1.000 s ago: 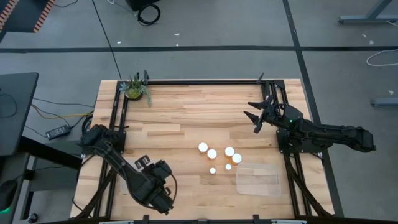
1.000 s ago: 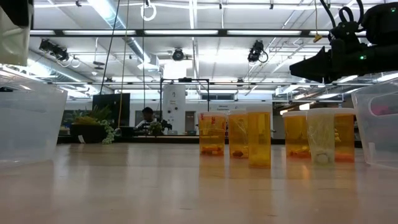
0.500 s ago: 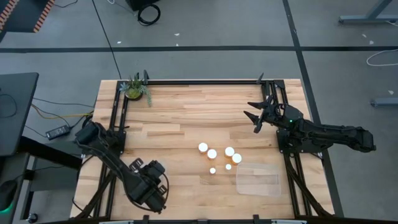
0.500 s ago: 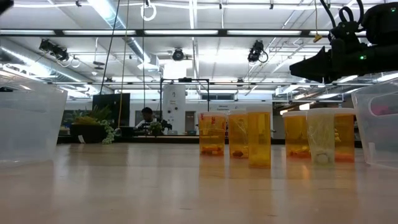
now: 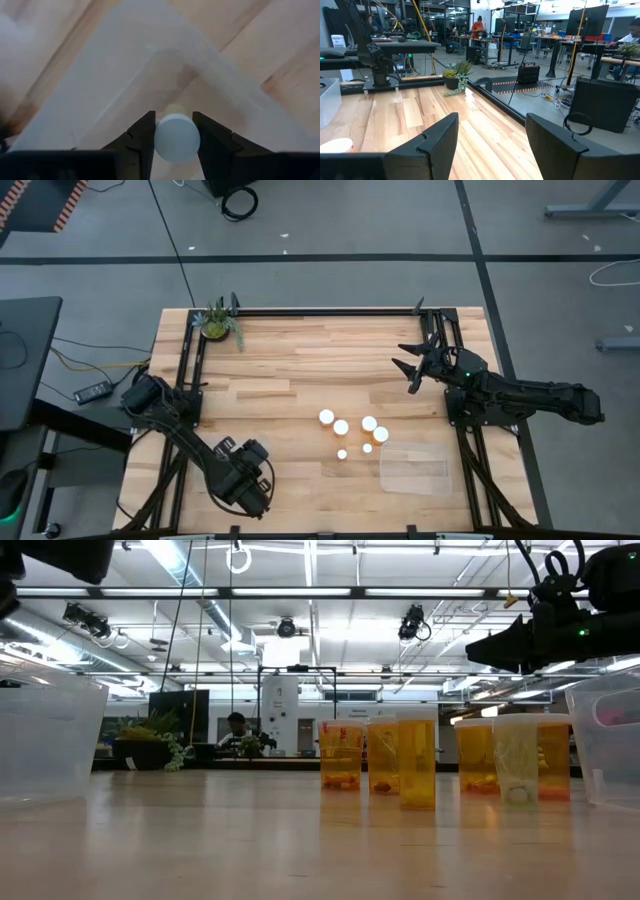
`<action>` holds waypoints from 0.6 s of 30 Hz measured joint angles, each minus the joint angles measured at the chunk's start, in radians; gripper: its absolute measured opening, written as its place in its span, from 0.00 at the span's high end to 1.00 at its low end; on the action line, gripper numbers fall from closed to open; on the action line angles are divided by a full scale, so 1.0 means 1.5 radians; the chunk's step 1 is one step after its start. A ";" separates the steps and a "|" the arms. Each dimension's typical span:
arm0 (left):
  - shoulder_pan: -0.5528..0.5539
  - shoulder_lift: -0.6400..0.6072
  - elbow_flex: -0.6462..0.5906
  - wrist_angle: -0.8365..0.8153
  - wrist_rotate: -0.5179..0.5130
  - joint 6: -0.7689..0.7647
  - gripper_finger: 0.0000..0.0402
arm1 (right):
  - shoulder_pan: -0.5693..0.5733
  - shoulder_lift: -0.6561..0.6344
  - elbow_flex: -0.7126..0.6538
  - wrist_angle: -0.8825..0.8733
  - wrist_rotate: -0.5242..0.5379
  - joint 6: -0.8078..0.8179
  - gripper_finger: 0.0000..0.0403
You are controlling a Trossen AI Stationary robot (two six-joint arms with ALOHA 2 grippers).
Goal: Pick and place medicine bottles into bin by pill shape (circle, oval)
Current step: Put the left small yellow pill bottle into the left transparent bin
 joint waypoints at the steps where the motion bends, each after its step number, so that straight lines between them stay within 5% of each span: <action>1: 0.002 0.000 -0.002 0.006 0.000 0.000 0.68 | 0.000 0.000 0.000 0.000 0.000 0.000 0.41; 18: 0.005 0.000 -0.002 0.028 0.006 0.000 0.65 | 0.000 0.000 0.000 0.000 0.000 0.000 0.41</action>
